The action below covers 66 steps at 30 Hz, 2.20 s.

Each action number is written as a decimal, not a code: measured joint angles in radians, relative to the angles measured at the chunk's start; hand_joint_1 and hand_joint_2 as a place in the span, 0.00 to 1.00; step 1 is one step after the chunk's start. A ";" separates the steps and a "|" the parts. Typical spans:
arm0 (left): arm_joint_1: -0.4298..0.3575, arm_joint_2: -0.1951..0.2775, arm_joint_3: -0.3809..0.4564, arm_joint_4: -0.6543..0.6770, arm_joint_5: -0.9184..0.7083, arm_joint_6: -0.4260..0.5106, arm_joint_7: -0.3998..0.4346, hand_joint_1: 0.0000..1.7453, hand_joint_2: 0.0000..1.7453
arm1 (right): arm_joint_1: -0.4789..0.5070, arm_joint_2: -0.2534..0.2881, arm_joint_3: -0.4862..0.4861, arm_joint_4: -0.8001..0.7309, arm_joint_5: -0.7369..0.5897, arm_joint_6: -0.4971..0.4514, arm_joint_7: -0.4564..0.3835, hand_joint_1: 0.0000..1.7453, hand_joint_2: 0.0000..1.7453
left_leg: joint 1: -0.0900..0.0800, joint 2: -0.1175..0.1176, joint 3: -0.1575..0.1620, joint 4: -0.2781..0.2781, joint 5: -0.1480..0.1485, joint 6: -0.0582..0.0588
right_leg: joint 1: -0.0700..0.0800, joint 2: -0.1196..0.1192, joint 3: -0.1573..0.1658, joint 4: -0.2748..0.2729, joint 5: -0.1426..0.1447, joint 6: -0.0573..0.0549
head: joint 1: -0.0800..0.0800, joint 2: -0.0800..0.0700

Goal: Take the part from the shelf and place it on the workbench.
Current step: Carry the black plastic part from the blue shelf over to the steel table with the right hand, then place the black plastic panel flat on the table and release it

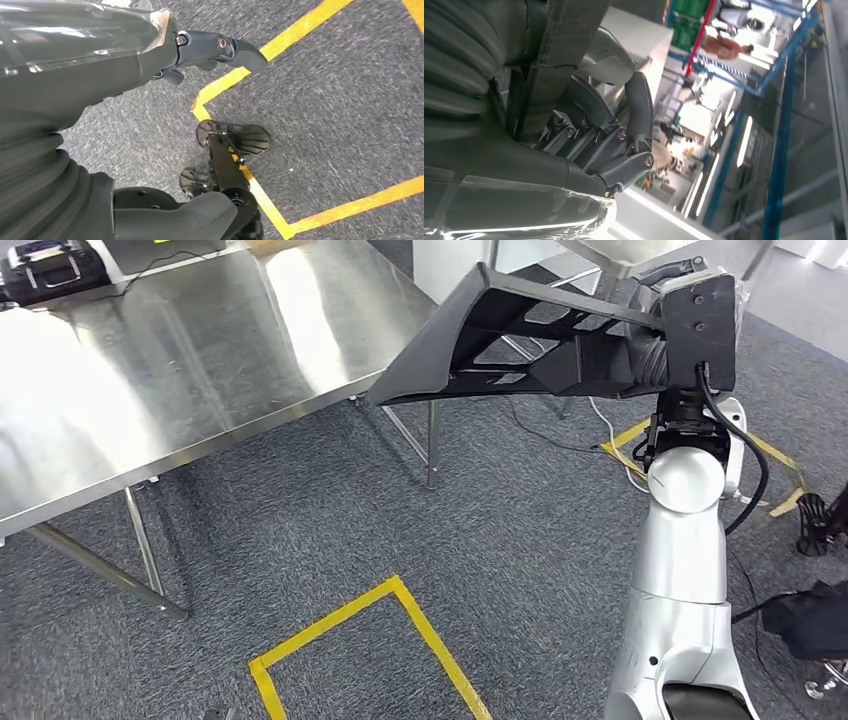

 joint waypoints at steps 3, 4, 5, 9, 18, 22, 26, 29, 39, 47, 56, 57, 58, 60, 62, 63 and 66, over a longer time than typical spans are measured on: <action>-0.001 -0.001 0.000 0.000 -0.007 -0.001 0.001 0.00 1.00 | -0.002 -0.001 0.009 -0.006 0.011 0.005 0.010 1.00 1.00 | 0.005 -0.045 -0.001 0.012 -0.007 -0.012 | -0.015 0.032 0.074 -0.188 0.093 0.030 | 0.002 0.000; -0.002 -0.001 0.000 0.000 -0.009 -0.002 0.001 0.00 1.00 | -0.003 -0.001 0.012 -0.007 0.014 0.007 0.012 1.00 1.00 | 0.005 -0.057 -0.005 0.018 -0.011 -0.019 | -0.019 0.045 0.097 -0.239 0.114 0.031 | 0.003 0.000; -0.003 0.000 0.000 0.000 -0.011 -0.001 0.002 0.00 1.00 | -0.003 -0.002 0.014 -0.007 0.016 0.009 0.013 1.00 1.00 | 0.005 -0.066 -0.009 0.022 -0.013 -0.025 | -0.021 0.053 0.109 -0.266 0.123 0.027 | 0.003 0.000; -0.003 0.000 0.000 0.000 -0.017 0.004 0.002 0.00 1.00 | -0.006 0.000 0.028 -0.008 0.029 0.013 0.019 1.00 1.00 | 0.009 -0.060 -0.024 0.036 -0.020 -0.045 | -0.023 0.024 0.117 -0.276 0.127 -0.001 | -0.002 0.000; -0.018 0.000 -0.003 -0.002 -0.052 0.063 -0.057 0.00 1.00 | -0.008 -0.006 0.049 0.015 0.083 0.033 0.045 1.00 1.00 | 0.010 0.089 -0.084 0.119 -0.014 -0.056 | -0.015 -0.070 0.145 -0.279 0.103 -0.022 | -0.016 0.000; -0.026 0.000 -0.004 -0.006 -0.065 0.098 -0.088 0.00 1.00 | -0.005 -0.013 0.053 0.026 0.098 0.033 0.048 1.00 1.00 | -0.007 0.105 -0.039 0.023 0.006 -0.036 | -0.003 -0.108 0.157 -0.286 0.091 -0.003 | -0.015 0.000; -0.026 -0.004 -0.004 -0.008 -0.066 0.102 -0.092 0.00 1.00 | -0.002 -0.019 0.054 0.032 0.102 0.033 0.048 1.00 1.00 | 0.007 0.058 -0.015 -0.004 0.015 -0.011 | -0.004 -0.053 0.128 -0.208 0.045 0.003 | -0.009 0.000; -0.031 -0.007 -0.004 -0.009 -0.066 0.102 -0.093 0.00 1.00 | 0.006 -0.031 0.054 0.039 0.102 0.033 0.048 1.00 1.00 | 0.007 0.016 -0.013 -0.005 0.014 -0.004 | -0.005 -0.003 0.022 -0.018 -0.018 -0.002 | -0.004 0.000; -0.021 -0.007 -0.004 -0.009 -0.072 0.107 -0.101 0.00 1.00 | 0.011 -0.038 0.058 0.051 0.116 0.035 0.050 1.00 1.00 | 0.007 -0.080 -0.033 0.019 -0.001 -0.042 | -0.019 0.038 0.109 -0.285 0.138 0.000 | -0.001 0.000; -0.027 -0.006 -0.005 -0.010 -0.087 0.149 -0.154 0.00 1.00 | 0.004 -0.047 0.059 0.076 0.105 0.040 0.038 1.00 1.00 | 0.023 0.054 -0.147 0.224 -0.058 -0.072 | -0.016 -0.020 0.136 -0.290 0.122 -0.026 | -0.014 0.000; -0.049 -0.008 -0.008 -0.010 -0.091 0.126 -0.172 0.00 1.00 | -0.009 -0.062 0.058 0.079 0.096 0.043 0.033 1.00 1.00 | 0.002 0.059 -0.026 0.013 0.009 -0.050 | -0.003 -0.035 0.150 -0.297 0.108 -0.004 | -0.013 0.000; -0.051 -0.008 -0.008 -0.010 -0.090 0.123 -0.175 0.00 1.00 | -0.009 -0.063 0.058 0.079 0.096 0.043 0.034 1.00 1.00 | 0.001 0.057 -0.026 0.013 0.009 -0.049 | -0.004 -0.037 0.152 -0.299 0.108 -0.003 | -0.013 0.000; -0.052 -0.008 -0.008 -0.010 -0.090 0.121 -0.178 0.00 1.00 | -0.009 -0.065 0.058 0.079 0.096 0.043 0.035 1.00 1.00 | 0.000 0.056 -0.026 0.013 0.008 -0.048 | -0.005 -0.037 0.153 -0.301 0.109 -0.003 | -0.013 0.000; -0.055 -0.008 -0.008 -0.010 -0.090 0.118 -0.181 0.00 1.00 | -0.009 -0.068 0.058 0.077 0.098 0.043 0.038 1.00 1.00 | -0.001 0.056 -0.026 0.013 0.007 -0.044 | -0.005 -0.038 0.156 -0.306 0.110 -0.001 | -0.013 0.000; -0.057 -0.008 -0.008 -0.010 -0.090 0.118 -0.184 0.00 1.00 | -0.009 -0.072 0.058 0.074 0.100 0.043 0.040 1.00 1.00 | -0.001 0.055 -0.026 0.013 0.007 -0.042 | -0.005 -0.038 0.158 -0.310 0.111 0.002 | -0.013 0.000; -0.058 -0.008 -0.009 -0.010 -0.090 0.119 -0.185 0.00 1.00 | -0.009 -0.074 0.058 0.073 0.100 0.043 0.040 1.00 1.00 | -0.001 0.055 -0.026 0.013 0.006 -0.041 | -0.005 -0.037 0.158 -0.311 0.112 0.003 | -0.013 0.000; -0.061 -0.008 -0.010 -0.010 -0.098 0.127 -0.185 0.00 1.00 | -0.009 -0.078 0.058 0.071 0.101 0.043 0.042 1.00 1.00 | -0.002 0.055 -0.026 0.013 0.006 -0.037 | -0.005 -0.037 0.159 -0.313 0.114 0.006 | -0.013 0.000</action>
